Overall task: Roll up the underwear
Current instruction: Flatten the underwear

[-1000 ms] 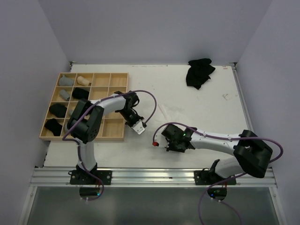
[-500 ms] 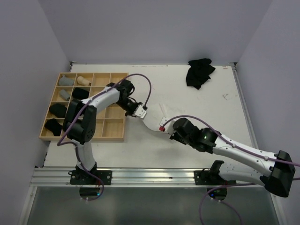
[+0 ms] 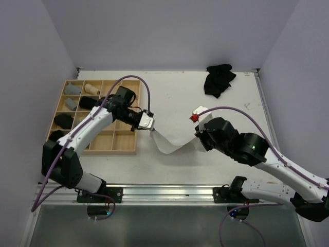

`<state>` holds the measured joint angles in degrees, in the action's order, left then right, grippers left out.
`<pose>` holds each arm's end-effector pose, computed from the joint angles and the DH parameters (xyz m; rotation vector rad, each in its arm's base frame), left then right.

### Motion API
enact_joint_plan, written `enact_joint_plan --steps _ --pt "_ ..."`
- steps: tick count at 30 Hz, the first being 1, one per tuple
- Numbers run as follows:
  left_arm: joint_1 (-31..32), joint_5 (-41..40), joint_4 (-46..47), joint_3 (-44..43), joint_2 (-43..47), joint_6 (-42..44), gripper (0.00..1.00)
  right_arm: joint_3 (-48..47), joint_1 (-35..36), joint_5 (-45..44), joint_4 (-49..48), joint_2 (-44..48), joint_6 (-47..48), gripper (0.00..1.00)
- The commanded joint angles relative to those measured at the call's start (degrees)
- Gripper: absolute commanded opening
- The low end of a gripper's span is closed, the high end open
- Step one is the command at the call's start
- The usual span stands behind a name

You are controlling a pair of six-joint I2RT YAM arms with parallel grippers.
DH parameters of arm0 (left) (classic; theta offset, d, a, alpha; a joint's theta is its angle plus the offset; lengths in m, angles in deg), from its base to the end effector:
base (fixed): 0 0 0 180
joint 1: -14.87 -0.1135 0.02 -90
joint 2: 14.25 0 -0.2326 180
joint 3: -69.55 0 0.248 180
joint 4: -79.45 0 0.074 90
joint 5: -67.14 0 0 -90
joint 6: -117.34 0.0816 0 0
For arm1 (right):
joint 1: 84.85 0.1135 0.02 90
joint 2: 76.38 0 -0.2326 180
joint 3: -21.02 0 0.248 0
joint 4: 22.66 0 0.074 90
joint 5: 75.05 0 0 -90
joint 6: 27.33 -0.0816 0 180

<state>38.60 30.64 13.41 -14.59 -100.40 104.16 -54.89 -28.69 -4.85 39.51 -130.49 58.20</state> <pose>0.2464 -0.1800 0.2232 1.8888 1.2808 -0.8273 0.1504 0.1746 0.2964 -0.8084 2.0809 0.1841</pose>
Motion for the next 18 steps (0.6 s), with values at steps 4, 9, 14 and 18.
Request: enact_joint_plan --steps 4,9,14,18 --pt "-0.79 6.01 7.35 2.1 8.89 -23.16 0.0 -8.4 0.44 -1.91 10.82 0.94 -8.98 0.0" --pt "-0.7 -1.97 20.04 -7.1 -4.69 -45.16 0.0 -5.77 -14.16 3.05 3.71 -8.37 -5.11 0.0" --pt "-1.4 -8.49 19.85 -29.86 -29.49 -55.79 0.0 -6.36 -37.31 10.56 -7.98 -21.45 -2.13 0.0" --pt "-1.58 -11.3 20.31 -45.24 -45.46 -60.64 0.1 -14.62 -42.35 12.07 -9.06 -37.88 -1.94 0.14"
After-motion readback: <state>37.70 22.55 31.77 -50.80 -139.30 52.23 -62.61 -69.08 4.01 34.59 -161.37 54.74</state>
